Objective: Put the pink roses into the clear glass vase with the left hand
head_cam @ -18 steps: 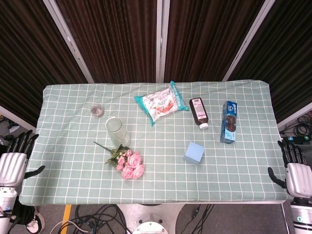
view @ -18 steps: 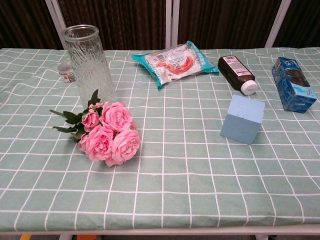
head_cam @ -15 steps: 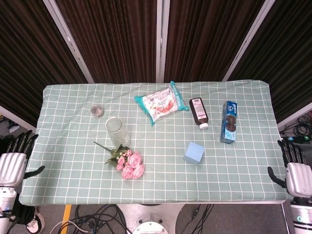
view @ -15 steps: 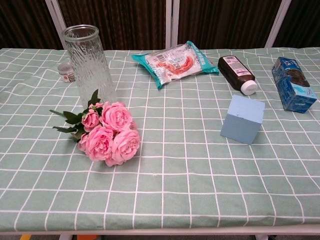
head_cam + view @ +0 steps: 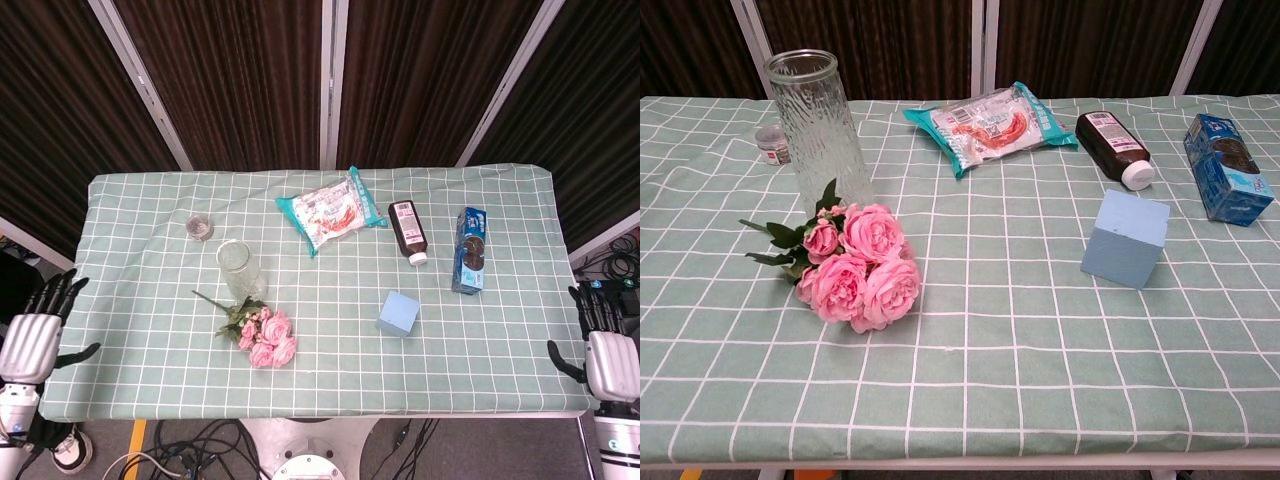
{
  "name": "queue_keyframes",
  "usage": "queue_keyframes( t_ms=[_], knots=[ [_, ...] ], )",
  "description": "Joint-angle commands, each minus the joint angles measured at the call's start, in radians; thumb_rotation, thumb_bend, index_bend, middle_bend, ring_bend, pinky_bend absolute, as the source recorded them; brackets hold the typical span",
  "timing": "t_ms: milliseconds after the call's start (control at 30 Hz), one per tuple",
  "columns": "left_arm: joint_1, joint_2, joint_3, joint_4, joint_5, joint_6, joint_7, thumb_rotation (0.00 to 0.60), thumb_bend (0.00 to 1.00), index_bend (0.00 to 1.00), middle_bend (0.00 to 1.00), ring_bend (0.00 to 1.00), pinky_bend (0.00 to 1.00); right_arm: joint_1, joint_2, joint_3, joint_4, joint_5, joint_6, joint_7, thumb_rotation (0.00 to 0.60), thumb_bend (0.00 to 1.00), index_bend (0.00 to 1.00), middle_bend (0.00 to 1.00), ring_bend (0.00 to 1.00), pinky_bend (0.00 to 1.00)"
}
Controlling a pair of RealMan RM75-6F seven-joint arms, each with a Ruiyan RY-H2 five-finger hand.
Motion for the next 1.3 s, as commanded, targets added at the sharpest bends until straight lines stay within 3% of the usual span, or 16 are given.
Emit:
queue_keyframes(
  t_ms=[33,200,433,567,800,1300],
  knots=[
    [-0.016,0.019,0.03,-0.025,0.063,-0.012,-0.015,0.6,0.0,0.1,0.0,0.0,0.12,0.002,0.003,0.005,-0.006,0.008,-0.003,-0.006,0.6,0.25,0.0,0.0,0.0,0.0],
    [-0.069,0.046,0.06,-0.078,0.166,-0.059,0.022,0.6,0.0,0.09,0.0,0.0,0.12,0.009,0.027,0.01,-0.026,0.017,-0.021,-0.025,0.6,0.25,0.0,0.0,0.0,0.0],
    [-0.165,0.036,0.083,-0.147,0.208,-0.219,0.089,0.6,0.0,0.09,0.0,0.0,0.14,0.028,0.043,0.019,-0.068,0.023,-0.049,-0.036,0.6,0.25,0.0,0.0,0.0,0.0],
    [-0.226,0.025,0.085,-0.193,0.193,-0.326,0.115,0.6,0.0,0.08,0.0,0.0,0.14,0.036,0.037,0.018,-0.075,0.031,-0.067,-0.045,0.6,0.25,0.0,0.0,0.0,0.0],
    [-0.287,0.003,0.083,-0.26,0.174,-0.421,0.177,0.6,0.0,0.08,0.0,0.0,0.14,0.038,0.037,0.018,-0.062,0.043,-0.08,-0.026,0.6,0.25,0.0,0.0,0.0,0.0],
    [-0.415,-0.07,0.031,-0.233,0.067,-0.57,0.206,0.6,0.0,0.07,0.0,0.0,0.14,0.039,0.026,0.014,-0.04,0.051,-0.095,0.002,0.6,0.27,0.0,0.0,0.0,0.0]
  ],
)
